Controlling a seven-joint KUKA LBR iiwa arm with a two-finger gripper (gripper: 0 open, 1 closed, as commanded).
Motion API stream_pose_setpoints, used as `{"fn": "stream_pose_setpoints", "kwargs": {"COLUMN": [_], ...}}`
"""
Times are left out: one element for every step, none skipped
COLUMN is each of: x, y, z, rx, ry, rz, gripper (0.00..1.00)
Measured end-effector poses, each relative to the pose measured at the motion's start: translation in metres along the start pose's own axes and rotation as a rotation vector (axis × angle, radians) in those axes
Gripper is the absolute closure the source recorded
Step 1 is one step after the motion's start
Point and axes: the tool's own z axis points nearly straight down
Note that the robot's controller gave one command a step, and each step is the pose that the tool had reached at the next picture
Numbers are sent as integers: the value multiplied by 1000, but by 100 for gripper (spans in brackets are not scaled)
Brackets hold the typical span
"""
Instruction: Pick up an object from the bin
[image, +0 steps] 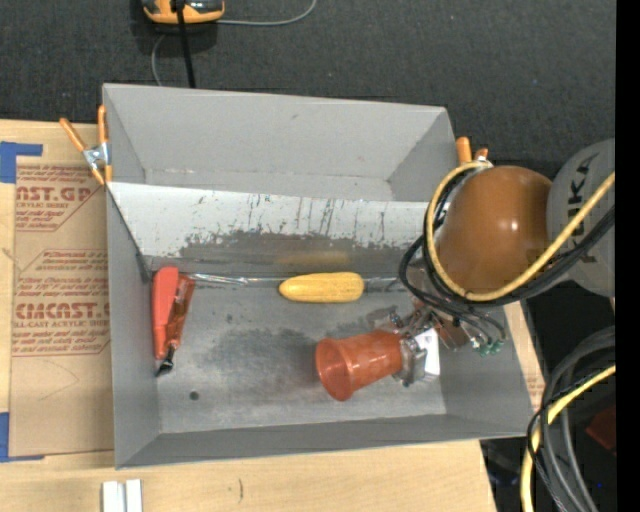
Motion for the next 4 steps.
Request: {"fn": "stream_pose_setpoints", "kwargs": {"x": [0, 0, 0, 0], "y": [0, 0, 0, 0], "z": [0, 0, 0, 0], "rx": [0, 0, 0, 0], "ry": [0, 0, 0, 0], "rz": [0, 0, 0, 0], "gripper": [100, 100, 100, 100]}}
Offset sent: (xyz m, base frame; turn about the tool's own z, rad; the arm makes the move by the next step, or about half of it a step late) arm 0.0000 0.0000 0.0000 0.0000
